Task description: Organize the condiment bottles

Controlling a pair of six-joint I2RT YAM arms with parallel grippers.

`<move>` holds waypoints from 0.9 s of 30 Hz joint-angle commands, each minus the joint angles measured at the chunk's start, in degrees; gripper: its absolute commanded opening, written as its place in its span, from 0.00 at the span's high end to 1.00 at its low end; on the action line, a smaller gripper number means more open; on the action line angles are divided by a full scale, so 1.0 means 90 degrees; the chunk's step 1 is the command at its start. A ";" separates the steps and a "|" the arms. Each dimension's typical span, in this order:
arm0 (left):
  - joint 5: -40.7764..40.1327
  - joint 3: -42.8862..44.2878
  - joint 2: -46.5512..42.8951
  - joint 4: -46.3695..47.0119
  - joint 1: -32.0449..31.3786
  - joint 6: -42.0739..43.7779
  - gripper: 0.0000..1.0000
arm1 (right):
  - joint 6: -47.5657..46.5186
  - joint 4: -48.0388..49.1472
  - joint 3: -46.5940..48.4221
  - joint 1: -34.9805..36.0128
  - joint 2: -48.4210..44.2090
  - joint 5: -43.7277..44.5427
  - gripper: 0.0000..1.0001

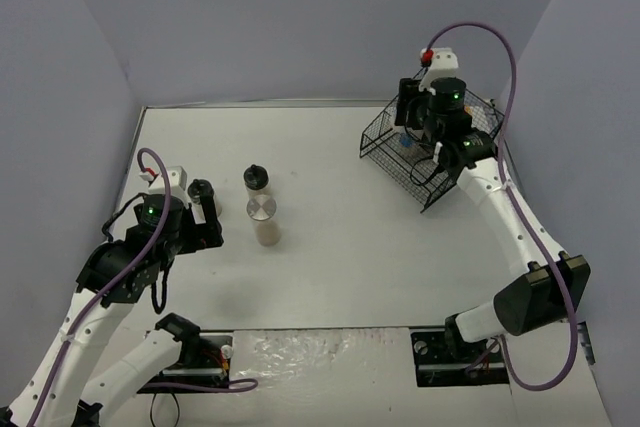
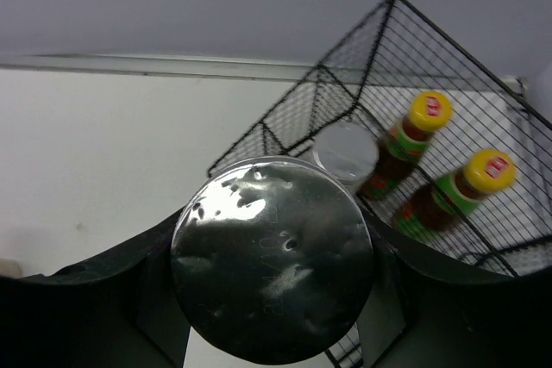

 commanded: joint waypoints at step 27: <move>-0.0119 0.0017 -0.0038 0.0219 0.0007 0.0016 0.03 | 0.0885 0.1797 -0.0687 -0.1210 0.1420 0.0627 1.00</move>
